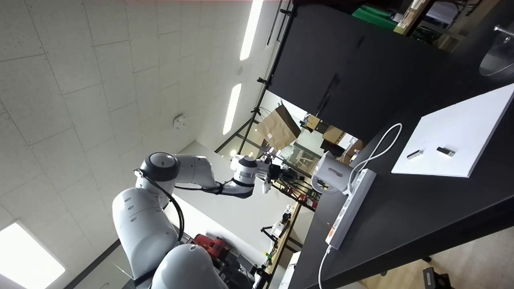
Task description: Turn on the electric kettle
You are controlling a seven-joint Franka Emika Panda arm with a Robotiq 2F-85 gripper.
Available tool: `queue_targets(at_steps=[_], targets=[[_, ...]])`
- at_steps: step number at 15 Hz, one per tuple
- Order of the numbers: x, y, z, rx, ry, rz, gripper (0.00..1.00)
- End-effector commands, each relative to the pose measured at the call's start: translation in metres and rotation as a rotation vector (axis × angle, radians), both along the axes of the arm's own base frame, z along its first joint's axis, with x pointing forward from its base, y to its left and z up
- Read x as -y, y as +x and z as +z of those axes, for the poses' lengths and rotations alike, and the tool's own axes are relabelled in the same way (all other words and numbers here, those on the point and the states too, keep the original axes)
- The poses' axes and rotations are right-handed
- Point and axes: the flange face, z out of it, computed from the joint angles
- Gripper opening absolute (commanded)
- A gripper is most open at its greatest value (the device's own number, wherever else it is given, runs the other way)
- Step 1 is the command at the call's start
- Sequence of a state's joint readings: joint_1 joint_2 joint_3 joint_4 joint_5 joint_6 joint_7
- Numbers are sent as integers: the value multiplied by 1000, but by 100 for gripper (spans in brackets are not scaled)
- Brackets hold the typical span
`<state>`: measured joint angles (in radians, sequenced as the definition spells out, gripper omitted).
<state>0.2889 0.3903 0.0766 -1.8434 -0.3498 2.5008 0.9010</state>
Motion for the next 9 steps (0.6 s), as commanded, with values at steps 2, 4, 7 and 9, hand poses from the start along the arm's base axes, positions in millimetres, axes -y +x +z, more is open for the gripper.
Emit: queue_targets(at_steps=[2, 4, 7, 9], targets=[[-6, 13, -1, 35, 19, -8, 0], [-7, 15, -4, 26, 16, -2, 0], [-10, 18, -10, 14, 23, -7, 0], [-12, 20, -14, 8, 27, -7, 0]])
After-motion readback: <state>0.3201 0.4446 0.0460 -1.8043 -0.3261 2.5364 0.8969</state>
